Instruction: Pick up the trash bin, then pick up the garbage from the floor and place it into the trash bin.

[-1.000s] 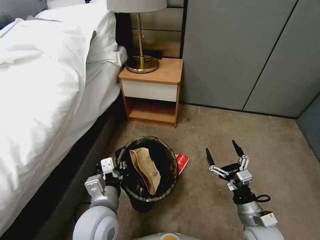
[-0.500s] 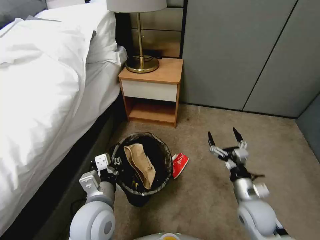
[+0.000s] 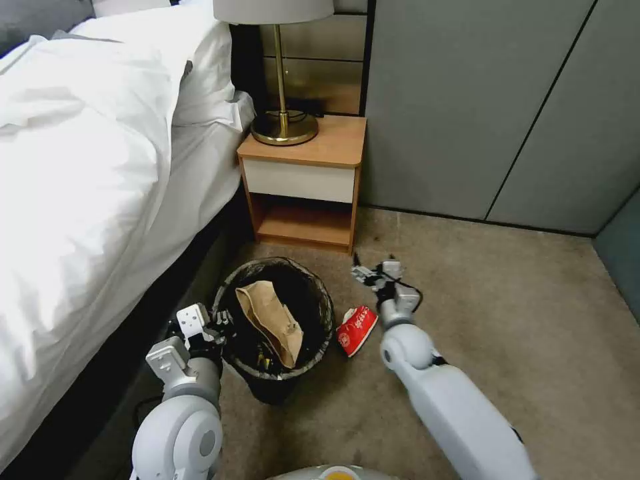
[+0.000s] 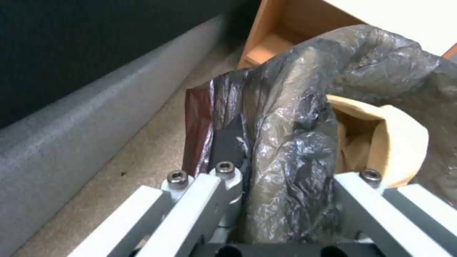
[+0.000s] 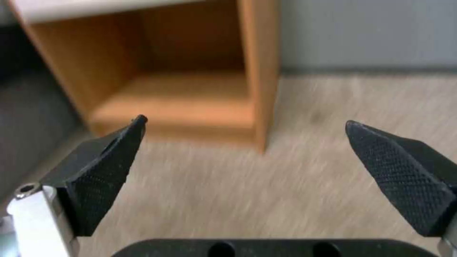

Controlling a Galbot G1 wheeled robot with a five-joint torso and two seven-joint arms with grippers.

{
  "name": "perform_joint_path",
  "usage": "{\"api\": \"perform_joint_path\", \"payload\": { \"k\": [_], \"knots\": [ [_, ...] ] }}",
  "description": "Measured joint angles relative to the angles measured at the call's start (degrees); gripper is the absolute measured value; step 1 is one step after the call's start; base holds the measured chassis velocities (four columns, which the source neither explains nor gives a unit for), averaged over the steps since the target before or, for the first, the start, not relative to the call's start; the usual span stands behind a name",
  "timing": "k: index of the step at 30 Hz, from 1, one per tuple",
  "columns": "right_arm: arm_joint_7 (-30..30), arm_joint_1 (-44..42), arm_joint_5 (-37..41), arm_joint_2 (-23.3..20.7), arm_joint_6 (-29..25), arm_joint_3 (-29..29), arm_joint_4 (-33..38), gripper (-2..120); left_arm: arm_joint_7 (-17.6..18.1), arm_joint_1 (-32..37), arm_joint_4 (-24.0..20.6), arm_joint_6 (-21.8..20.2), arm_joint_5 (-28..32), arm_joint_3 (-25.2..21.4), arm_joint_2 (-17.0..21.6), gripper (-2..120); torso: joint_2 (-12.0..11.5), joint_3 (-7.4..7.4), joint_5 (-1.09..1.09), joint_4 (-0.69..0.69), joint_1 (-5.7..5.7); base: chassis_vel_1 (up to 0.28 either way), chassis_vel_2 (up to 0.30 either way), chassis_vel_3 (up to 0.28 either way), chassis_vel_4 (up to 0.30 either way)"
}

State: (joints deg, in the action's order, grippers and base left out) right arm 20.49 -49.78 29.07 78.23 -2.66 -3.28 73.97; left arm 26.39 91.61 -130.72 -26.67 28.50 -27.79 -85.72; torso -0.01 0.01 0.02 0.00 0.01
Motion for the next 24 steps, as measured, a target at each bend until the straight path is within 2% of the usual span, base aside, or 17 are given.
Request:
{"api": "perform_joint_path", "payload": {
  "k": [3,5,10,12,14,20,24],
  "knots": [
    [1.1,2.4,0.9,1.4,2.3,-1.6,-3.5,100,0.0,0.2,0.1,0.0,-0.2,0.1,-0.2,83,0.0,0.0,-0.05,0.0,0.0,0.0,0.0,0.0,0.0],
    [1.7,4.5,0.7,3.0,5.4,-2.6,-7.6,100,0.0,0.5,0.0,0.0,-0.4,0.3,-0.4,83,0.0,0.0,0.0,0.0,0.0,0.0,0.0,0.0,0.0],
    [1.9,6.4,-0.9,3.9,9.4,-2.7,-12.2,100,-0.1,1.0,-0.2,0.0,-0.7,0.4,-0.5,83,0.0,-0.01,-0.02,-0.01,0.0,0.0,0.0,0.0,0.0],
    [1.5,7.7,-1.0,3.9,12.9,-2.5,-15.2,100,-0.1,1.2,-0.3,0.0,-0.7,0.2,-0.5,83,0.0,-0.01,-0.02,-0.02,0.0,0.0,0.0,0.0,0.0],
    [1.2,7.9,-0.8,3.9,13.4,-2.5,-15.6,100,-0.2,1.2,-0.3,0.0,-0.8,0.2,-0.5,83,0.0,-0.01,-0.02,-0.02,0.0,0.0,0.0,0.0,0.0],
    [0.4,8.5,1.4,4.3,20.2,-2.5,-16.0,100,-0.2,1.3,-0.3,0.0,-1.0,0.5,-0.8,83,0.0,-0.01,-0.02,-0.01,0.0,0.0,0.0,0.0,0.0],
    [1.0,8.5,1.3,4.7,21.9,-2.2,-16.6,100,-0.2,1.5,-0.5,0.0,-1.1,0.6,-0.9,83,0.0,-0.01,-0.02,0.0,0.0,0.0,0.0,0.0,0.0]
  ]
}}
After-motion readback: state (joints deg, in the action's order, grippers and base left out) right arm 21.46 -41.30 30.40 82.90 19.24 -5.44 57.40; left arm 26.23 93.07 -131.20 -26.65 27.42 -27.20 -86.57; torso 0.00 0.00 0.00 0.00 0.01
